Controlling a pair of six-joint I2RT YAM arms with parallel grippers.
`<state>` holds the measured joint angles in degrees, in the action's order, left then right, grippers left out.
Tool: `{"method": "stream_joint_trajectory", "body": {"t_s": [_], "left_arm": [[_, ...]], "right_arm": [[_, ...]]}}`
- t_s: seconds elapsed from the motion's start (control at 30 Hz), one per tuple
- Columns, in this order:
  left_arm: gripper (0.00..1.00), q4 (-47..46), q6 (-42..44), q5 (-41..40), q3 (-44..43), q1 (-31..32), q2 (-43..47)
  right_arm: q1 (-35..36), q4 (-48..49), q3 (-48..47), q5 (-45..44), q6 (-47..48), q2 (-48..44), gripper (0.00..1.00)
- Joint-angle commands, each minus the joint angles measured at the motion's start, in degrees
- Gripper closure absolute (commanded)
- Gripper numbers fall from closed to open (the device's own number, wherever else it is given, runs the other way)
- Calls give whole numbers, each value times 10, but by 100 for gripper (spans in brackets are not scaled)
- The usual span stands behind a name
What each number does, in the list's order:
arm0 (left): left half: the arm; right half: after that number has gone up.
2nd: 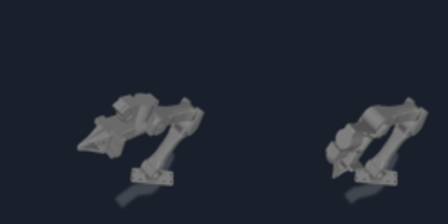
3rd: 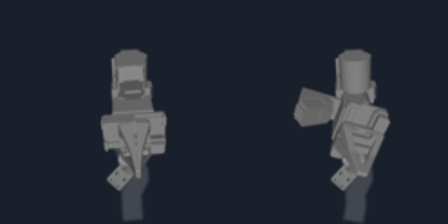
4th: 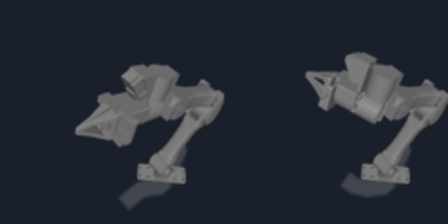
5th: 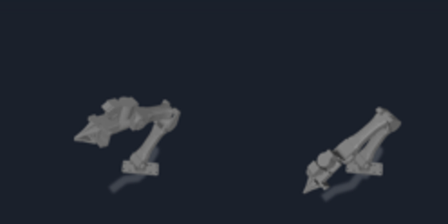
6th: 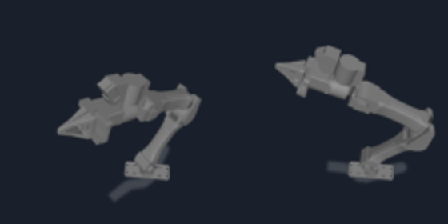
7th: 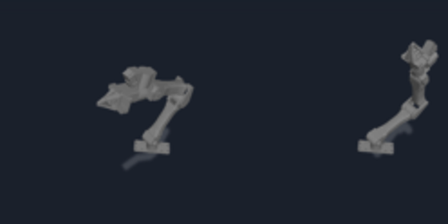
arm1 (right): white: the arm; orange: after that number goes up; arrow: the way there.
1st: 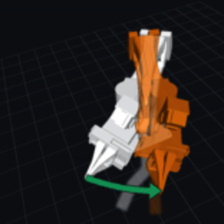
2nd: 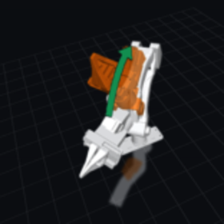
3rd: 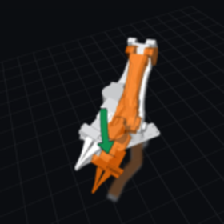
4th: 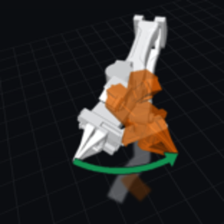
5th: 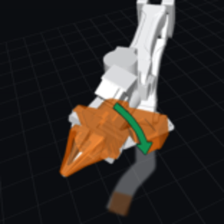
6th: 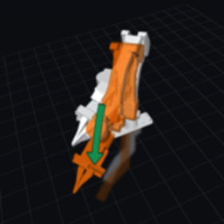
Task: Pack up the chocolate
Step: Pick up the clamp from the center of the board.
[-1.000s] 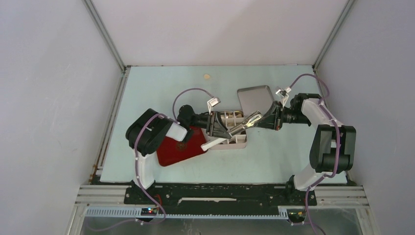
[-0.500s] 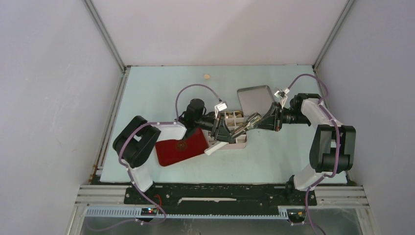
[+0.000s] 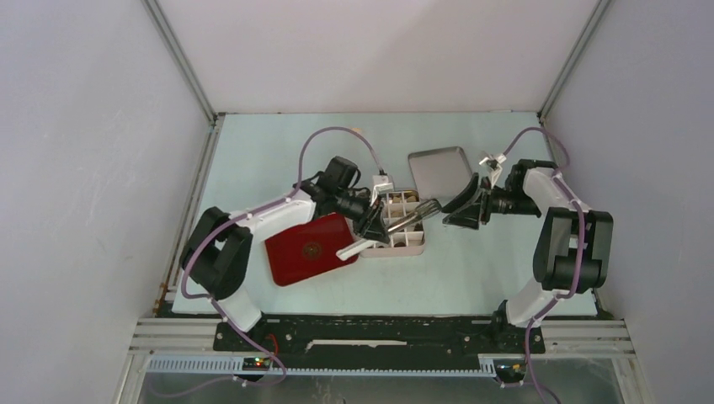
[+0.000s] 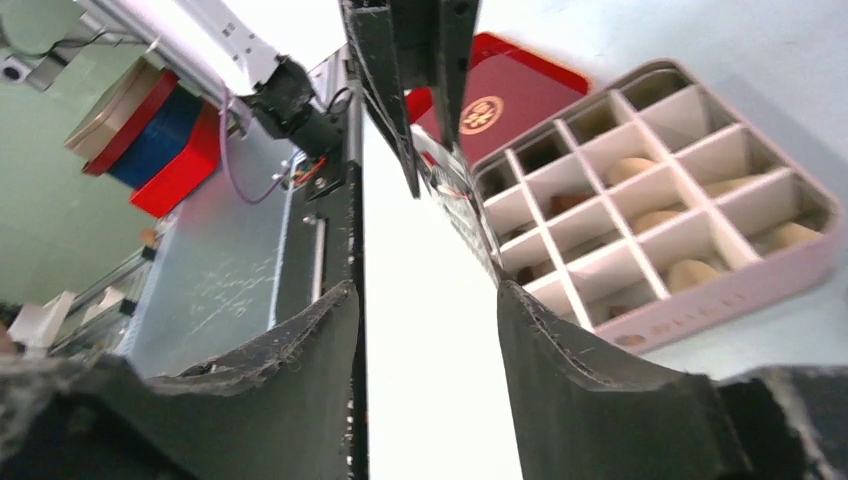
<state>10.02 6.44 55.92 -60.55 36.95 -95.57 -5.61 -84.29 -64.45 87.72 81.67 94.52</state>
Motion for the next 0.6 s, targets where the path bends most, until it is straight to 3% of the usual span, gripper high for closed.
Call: {"method": "stream_joint_trajectory", "body": {"t_s": [0.0, 0.1, 0.27, 0.43, 0.57], "left_arm": [[74, 291, 167, -123, -112, -23, 33], [71, 373, 169, -200, -169, -47, 26], [72, 387, 113, -331, -232, -98, 8], [72, 461, 83, -347, -373, -156, -98], [72, 440, 50, -360, -429, -183, -156]], "right_arm": [[-58, -78, -31, 92, 92, 16, 42], [-85, -78, -30, 97, 87, 8, 40], [-96, -78, -25, 99, 88, -17, 38], [-95, -78, -24, 100, 84, -26, 38], [-97, -78, -23, 97, 82, -29, 38]]}}
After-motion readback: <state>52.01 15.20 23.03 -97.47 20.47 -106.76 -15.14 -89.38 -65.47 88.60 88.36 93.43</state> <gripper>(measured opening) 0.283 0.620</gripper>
